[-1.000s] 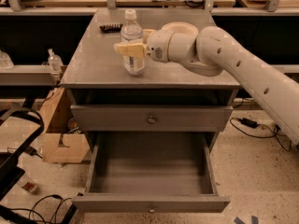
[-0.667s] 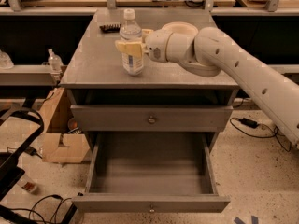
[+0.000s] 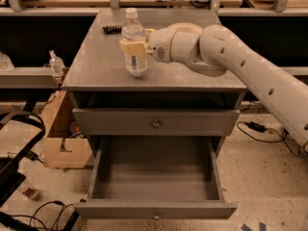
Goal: Place blue plastic bottle into middle drawer
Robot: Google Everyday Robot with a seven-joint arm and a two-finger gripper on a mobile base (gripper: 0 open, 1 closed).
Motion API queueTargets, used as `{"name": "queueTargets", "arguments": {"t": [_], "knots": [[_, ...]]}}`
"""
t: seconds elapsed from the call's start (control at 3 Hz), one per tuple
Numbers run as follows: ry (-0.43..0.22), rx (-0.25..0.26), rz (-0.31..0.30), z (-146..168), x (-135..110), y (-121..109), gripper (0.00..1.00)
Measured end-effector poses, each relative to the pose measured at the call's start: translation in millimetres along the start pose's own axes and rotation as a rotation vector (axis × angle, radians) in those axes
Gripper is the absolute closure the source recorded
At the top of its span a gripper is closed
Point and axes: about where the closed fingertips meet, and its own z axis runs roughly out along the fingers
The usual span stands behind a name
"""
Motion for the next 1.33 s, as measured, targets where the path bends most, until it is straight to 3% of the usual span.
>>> {"name": "queueTargets", "arguments": {"t": [0.33, 0.67, 1.0, 1.33], "knots": [[0.000, -0.010, -0.071, -17, -28, 12, 1.00], [-0.013, -0.032, -0.159, -46, -53, 48, 1.00], [-0.004, -0.043, -0.210, -91, -32, 108, 1.00], [0.013, -0.007, -0.181, -114, 8, 144, 1.00]]}}
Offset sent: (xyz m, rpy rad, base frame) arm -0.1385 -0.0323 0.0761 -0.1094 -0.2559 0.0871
